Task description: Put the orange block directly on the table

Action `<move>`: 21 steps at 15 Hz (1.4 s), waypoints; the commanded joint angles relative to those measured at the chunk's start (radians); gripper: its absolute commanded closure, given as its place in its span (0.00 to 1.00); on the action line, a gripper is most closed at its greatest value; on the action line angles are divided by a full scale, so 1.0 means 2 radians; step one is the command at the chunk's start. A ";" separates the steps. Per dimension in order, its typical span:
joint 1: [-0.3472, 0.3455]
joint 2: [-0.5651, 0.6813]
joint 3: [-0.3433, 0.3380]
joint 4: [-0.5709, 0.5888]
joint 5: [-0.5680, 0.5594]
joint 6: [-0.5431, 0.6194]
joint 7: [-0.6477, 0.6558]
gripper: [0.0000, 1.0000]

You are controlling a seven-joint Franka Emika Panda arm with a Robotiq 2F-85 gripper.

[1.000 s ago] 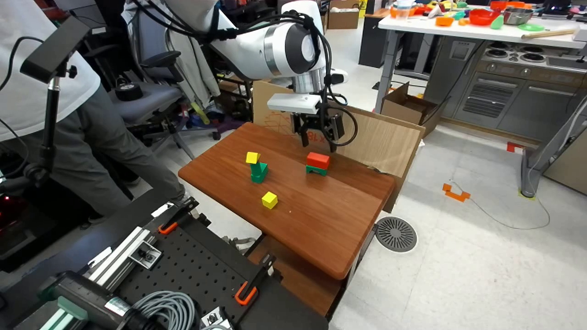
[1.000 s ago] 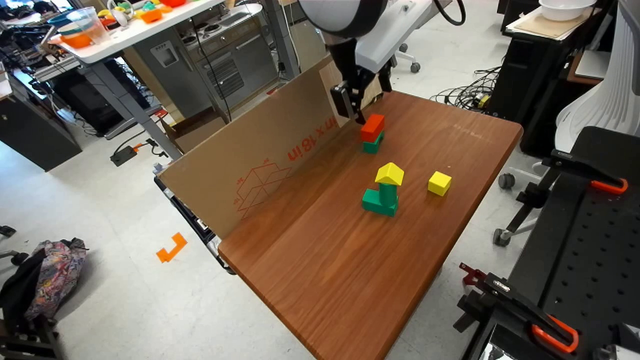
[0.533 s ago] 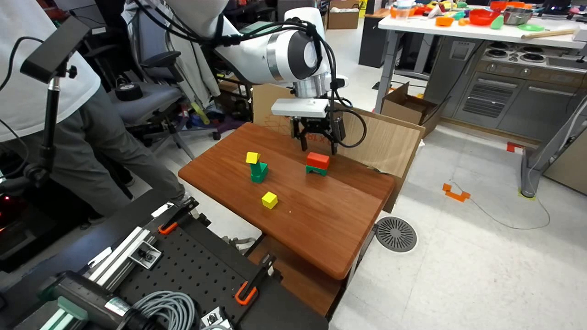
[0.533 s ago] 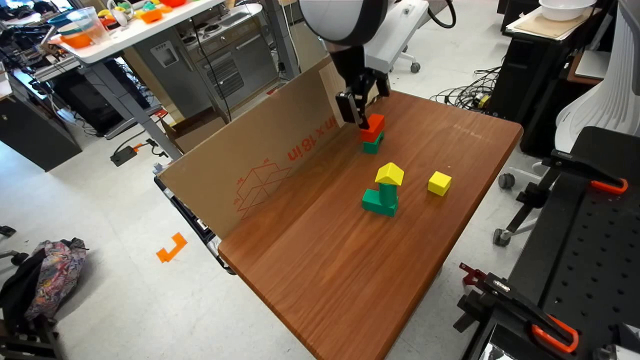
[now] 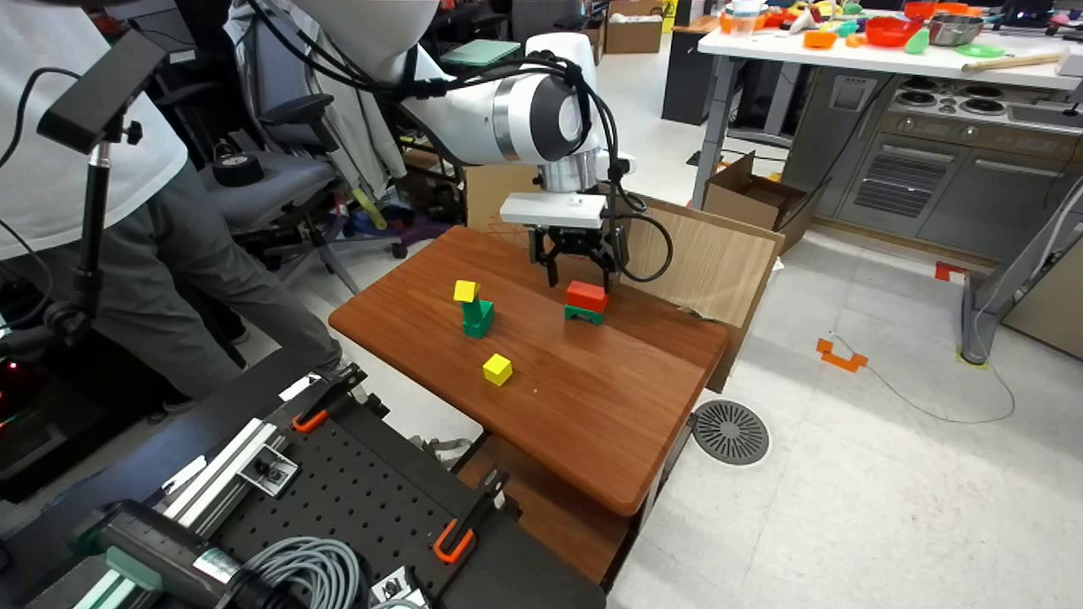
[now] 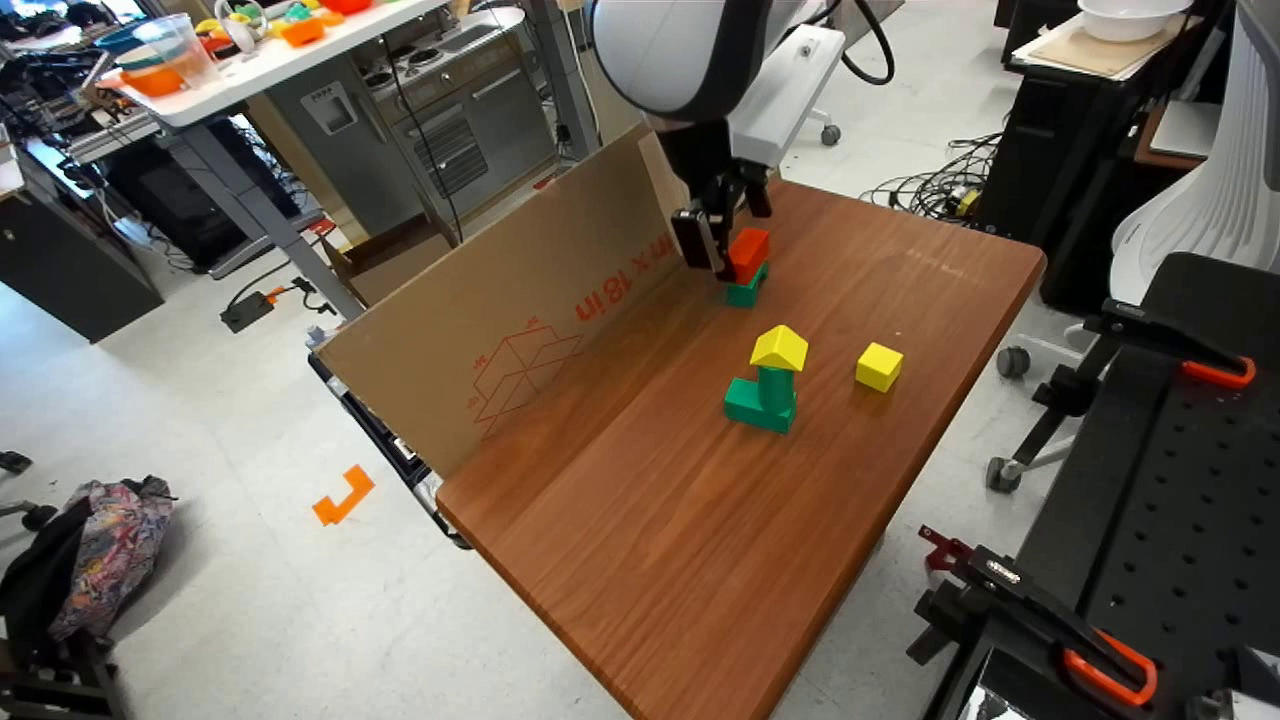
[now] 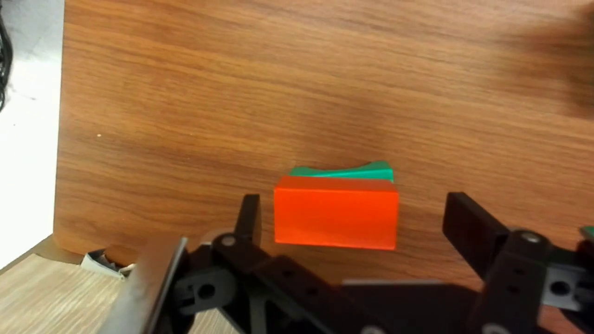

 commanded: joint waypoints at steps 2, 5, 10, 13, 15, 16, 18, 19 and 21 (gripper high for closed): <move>-0.010 0.022 0.008 0.024 0.011 -0.001 -0.016 0.00; -0.010 0.029 0.006 0.029 0.011 -0.004 -0.015 0.00; -0.013 0.035 0.005 0.036 0.012 -0.010 -0.014 0.25; -0.015 0.039 0.004 0.039 0.011 -0.013 -0.013 0.42; -0.013 0.034 0.003 0.035 0.009 -0.012 -0.011 0.57; -0.012 0.031 0.001 0.033 0.007 -0.015 -0.009 0.57; -0.012 0.018 0.001 0.019 0.007 -0.026 -0.012 0.57; -0.015 0.007 0.002 0.000 0.007 -0.024 -0.013 0.57; -0.017 -0.018 -0.003 -0.045 0.006 -0.007 -0.003 0.57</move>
